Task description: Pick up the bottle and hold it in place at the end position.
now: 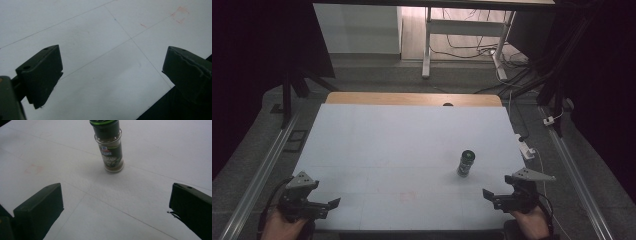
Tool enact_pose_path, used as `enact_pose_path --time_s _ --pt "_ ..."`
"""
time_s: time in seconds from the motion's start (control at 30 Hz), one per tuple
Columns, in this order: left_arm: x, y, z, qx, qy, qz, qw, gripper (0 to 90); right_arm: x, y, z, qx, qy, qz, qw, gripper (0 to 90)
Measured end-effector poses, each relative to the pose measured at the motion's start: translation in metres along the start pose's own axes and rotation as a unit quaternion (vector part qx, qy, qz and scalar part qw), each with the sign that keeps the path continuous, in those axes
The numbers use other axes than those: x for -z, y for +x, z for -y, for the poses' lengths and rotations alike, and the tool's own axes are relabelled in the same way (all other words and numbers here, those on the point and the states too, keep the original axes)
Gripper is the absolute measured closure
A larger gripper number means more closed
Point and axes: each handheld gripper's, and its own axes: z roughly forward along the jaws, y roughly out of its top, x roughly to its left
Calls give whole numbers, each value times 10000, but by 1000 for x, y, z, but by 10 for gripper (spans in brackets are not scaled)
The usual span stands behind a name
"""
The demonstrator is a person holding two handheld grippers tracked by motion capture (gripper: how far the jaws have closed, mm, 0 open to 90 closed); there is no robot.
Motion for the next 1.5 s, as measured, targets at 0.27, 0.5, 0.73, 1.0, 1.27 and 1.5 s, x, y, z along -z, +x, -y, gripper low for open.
enact_pose_path --time_s 0.27,0.5,0.73,1.0,1.27,1.5 --pt "2 3 1 35 -76 164 9998 35 -1 0 0 2 76 -18 10000 0" --pt "2 4 1 86 -88 179 9998 35 -2 0 -1 28 137 -32 9999 0" --pt "2 4 1 93 -79 194 9997 37 -4 0 -1 50 221 -93 9997 0" --pt "1 4 1 69 -64 191 9998 38 -4 3 -2 206 215 -122 9995 0" --pt "1 3 1 53 -58 186 9998 38 -3 5 -4 128 93 -58 9999 0" --pt "1 3 1 61 -56 193 9998 38 -5 5 -5 154 80 -197 9997 0"
